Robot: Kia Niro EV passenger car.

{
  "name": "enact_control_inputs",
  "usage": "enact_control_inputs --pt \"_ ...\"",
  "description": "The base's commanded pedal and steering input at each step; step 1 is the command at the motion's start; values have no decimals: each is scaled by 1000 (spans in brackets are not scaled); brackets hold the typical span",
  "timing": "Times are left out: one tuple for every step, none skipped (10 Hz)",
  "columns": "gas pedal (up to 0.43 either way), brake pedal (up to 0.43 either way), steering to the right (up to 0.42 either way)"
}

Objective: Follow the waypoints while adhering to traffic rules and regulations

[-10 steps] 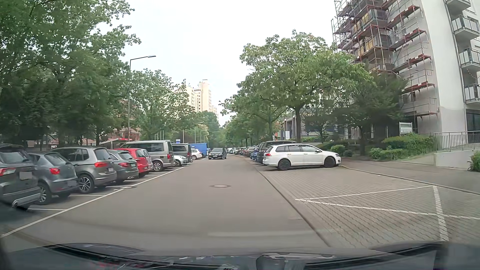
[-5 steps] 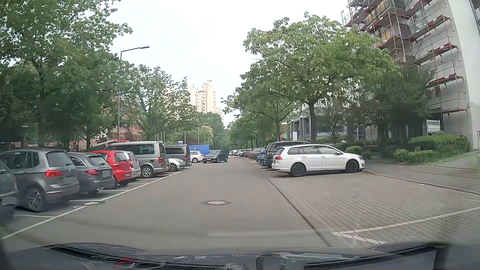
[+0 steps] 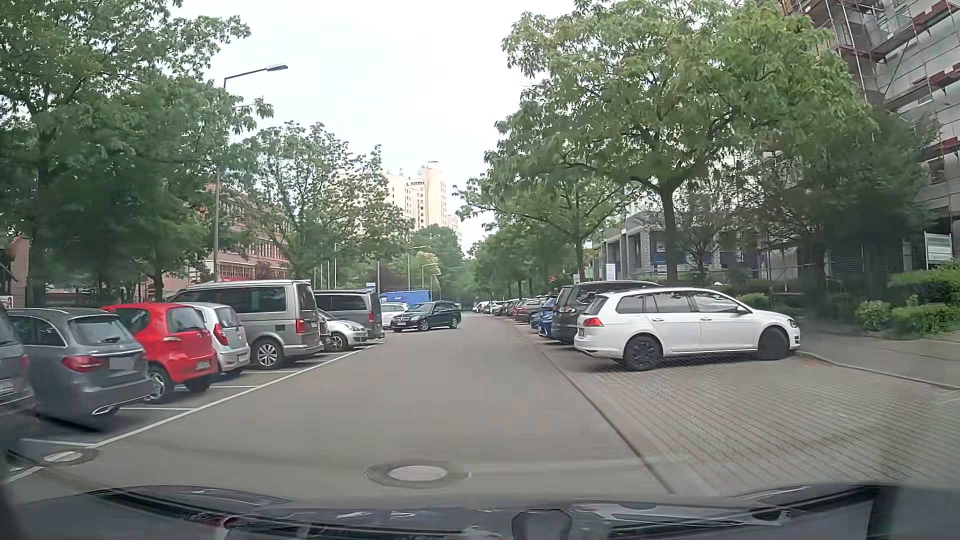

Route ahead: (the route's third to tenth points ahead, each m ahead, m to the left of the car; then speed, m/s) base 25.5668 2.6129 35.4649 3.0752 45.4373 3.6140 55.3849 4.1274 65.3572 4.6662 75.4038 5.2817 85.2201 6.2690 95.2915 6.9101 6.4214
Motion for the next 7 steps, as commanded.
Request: enact_control_inputs --pt "130 0 -38" --pt "138 0 -36" --pt "138 0 -35" --pt "138 0 -34" --pt "138 0 -32" --pt "138 0 -30" --pt "138 0 -25"
